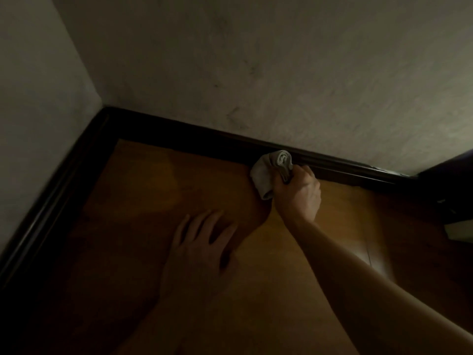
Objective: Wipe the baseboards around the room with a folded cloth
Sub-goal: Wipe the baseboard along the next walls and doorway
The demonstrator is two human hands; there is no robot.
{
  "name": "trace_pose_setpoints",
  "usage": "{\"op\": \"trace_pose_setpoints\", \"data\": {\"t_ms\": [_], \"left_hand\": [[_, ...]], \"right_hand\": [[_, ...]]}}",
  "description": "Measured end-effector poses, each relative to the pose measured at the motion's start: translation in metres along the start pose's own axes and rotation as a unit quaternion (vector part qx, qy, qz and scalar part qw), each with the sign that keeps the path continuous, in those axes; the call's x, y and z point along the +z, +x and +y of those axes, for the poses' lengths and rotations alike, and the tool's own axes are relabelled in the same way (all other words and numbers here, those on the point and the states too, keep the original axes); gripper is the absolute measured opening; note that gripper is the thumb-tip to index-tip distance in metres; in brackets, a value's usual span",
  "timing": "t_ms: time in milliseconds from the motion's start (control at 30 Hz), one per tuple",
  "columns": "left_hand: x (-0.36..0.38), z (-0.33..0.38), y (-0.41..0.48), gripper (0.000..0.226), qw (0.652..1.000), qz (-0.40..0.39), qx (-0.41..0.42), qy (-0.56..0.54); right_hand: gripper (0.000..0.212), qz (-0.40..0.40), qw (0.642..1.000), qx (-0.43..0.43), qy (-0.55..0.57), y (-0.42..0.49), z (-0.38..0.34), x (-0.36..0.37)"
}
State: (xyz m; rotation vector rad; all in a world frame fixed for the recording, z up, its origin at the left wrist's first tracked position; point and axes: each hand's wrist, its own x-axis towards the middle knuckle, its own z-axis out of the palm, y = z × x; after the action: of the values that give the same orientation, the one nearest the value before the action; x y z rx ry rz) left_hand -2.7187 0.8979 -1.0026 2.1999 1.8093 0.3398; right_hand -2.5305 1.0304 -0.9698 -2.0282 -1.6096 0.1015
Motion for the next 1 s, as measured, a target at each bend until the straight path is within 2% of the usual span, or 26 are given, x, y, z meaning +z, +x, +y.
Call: {"op": "trace_pose_setpoints", "data": {"t_ms": [133, 300, 433, 600, 800, 900, 1000], "left_hand": [[0.002, -0.002, 0.000, 0.055, 1.000, -0.010, 0.006, 0.008], [0.000, 0.000, 0.000, 0.053, 1.000, -0.009, -0.008, 0.005], [0.002, -0.001, -0.001, 0.054, 1.000, 0.001, -0.002, -0.008], [0.006, -0.001, -0.001, 0.052, 1.000, 0.016, -0.001, -0.009], [0.006, 0.001, -0.003, 0.053, 0.999, 0.048, 0.000, -0.026], [0.005, 0.001, -0.002, 0.052, 0.999, 0.037, 0.000, -0.028], [0.004, 0.002, -0.003, 0.053, 1.000, 0.014, -0.008, -0.015]], "right_hand": [[0.029, -0.017, 0.999, -0.035, 0.009, -0.001, -0.008, 0.007], [0.030, 0.020, 0.999, -0.006, 0.026, -0.003, 0.003, 0.006], [0.027, -0.004, 0.998, -0.057, 0.010, 0.000, -0.002, 0.006], [0.026, 0.027, 0.999, -0.024, 0.035, -0.007, -0.009, 0.011], [0.026, -0.015, 0.992, -0.119, 0.032, -0.008, -0.041, 0.031], [0.027, -0.002, 0.993, -0.113, 0.020, -0.004, -0.024, 0.025], [0.030, 0.015, 0.997, -0.069, 0.000, 0.003, 0.010, 0.010]]}}
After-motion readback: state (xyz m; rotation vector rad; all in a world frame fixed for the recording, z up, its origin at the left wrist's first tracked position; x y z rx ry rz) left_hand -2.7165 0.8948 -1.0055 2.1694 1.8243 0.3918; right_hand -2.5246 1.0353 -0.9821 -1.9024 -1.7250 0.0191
